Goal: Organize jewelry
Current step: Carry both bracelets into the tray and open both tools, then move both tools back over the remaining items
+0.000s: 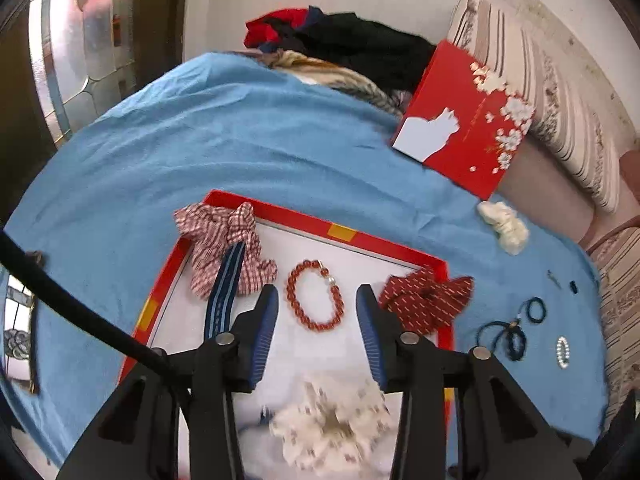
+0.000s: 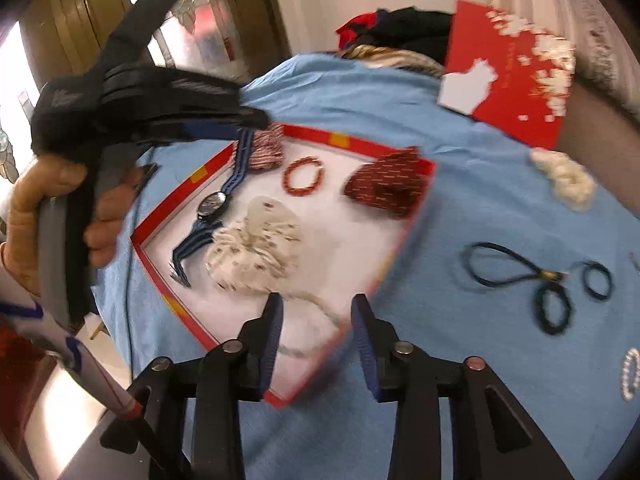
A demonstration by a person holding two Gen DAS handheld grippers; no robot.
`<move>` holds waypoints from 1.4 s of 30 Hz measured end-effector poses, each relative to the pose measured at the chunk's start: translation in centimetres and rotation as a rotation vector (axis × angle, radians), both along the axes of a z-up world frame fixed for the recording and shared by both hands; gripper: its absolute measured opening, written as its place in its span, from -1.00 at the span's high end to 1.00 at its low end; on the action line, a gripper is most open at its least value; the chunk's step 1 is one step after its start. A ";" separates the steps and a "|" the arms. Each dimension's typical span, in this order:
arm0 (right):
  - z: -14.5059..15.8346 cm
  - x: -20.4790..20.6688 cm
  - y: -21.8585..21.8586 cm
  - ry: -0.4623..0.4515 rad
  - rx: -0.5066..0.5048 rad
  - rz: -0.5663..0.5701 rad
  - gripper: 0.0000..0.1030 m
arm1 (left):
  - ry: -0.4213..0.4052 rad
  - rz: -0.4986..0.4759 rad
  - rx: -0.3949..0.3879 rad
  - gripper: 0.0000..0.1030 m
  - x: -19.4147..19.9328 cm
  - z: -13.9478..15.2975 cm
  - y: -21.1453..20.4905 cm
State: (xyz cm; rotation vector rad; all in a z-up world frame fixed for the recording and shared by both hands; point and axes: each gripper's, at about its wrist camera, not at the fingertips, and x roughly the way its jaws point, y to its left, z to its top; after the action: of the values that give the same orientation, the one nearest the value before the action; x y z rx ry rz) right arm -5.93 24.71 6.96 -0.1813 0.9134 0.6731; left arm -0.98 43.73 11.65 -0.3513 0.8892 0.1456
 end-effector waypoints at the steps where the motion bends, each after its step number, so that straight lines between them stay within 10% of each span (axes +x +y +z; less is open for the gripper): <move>1: 0.2 -0.4 -1.4 -0.008 -0.002 -0.021 0.14 | -0.004 0.006 0.001 0.17 -0.7 0.4 -0.4; 24: -3.0 -8.0 -25.9 0.037 0.022 -0.493 -0.03 | 0.088 -0.166 0.016 0.04 -11.2 -2.6 -24.3; 42: -2.8 1.9 -36.6 0.046 0.051 -0.687 -0.05 | 0.140 -0.284 -0.004 0.17 2.0 -6.4 -28.4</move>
State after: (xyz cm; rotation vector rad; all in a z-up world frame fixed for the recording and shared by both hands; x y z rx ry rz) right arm -4.02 -11.93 4.15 0.1929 0.9266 0.0618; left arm 0.99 15.37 5.21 -0.2164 1.0680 -0.0952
